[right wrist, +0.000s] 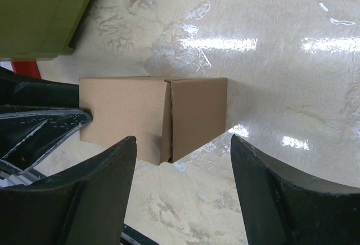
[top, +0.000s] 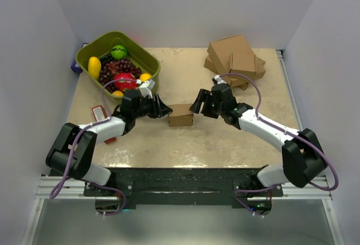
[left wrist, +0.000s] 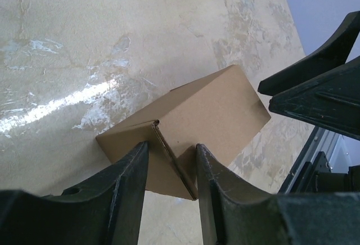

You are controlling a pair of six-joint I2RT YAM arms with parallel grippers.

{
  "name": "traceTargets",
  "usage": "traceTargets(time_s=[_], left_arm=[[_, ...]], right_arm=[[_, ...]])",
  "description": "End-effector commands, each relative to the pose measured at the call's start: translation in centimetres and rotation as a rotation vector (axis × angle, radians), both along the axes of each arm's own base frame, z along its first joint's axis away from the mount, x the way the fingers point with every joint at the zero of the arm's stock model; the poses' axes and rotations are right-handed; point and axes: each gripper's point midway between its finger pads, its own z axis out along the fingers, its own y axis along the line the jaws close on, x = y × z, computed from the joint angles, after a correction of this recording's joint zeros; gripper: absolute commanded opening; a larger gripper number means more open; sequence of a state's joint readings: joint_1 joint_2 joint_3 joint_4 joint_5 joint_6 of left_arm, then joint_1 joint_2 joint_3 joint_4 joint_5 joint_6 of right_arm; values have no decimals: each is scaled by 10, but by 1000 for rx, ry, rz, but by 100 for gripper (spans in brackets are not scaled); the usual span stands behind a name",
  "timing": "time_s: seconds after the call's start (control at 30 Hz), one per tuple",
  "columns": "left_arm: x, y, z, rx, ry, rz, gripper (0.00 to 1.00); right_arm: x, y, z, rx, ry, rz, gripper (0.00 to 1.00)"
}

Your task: Fold the paper box

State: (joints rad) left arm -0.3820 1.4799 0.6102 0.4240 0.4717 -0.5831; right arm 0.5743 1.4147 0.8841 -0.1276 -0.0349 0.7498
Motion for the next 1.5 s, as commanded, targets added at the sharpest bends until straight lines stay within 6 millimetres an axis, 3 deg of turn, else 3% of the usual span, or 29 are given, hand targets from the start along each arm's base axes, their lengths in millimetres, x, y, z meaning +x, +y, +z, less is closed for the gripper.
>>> traceTargets(time_s=[0.0, 0.17, 0.4, 0.67, 0.8, 1.13, 1.47], left_arm=[[-8, 17, -37, 123, 86, 25, 42], [-7, 17, -35, 124, 80, 23, 41], [-5, 16, -32, 126, 73, 21, 40], [-5, 17, -30, 130, 67, 21, 40], [-3, 17, -26, 129, 57, 22, 40], [-3, 16, -26, 131, 57, 16, 38], [-3, 16, -26, 130, 60, 15, 38]], right_arm=[[8, -7, 19, -4, -52, -19, 69], [9, -10, 11, -20, -37, -24, 66], [0, -15, -20, -58, 17, -17, 60], [-2, -23, -30, -104, 32, -30, 59], [-2, -27, -25, -116, 21, -40, 59], [-3, -6, 26, 35, -65, 14, 59], [-6, 7, 11, 60, -36, 80, 55]])
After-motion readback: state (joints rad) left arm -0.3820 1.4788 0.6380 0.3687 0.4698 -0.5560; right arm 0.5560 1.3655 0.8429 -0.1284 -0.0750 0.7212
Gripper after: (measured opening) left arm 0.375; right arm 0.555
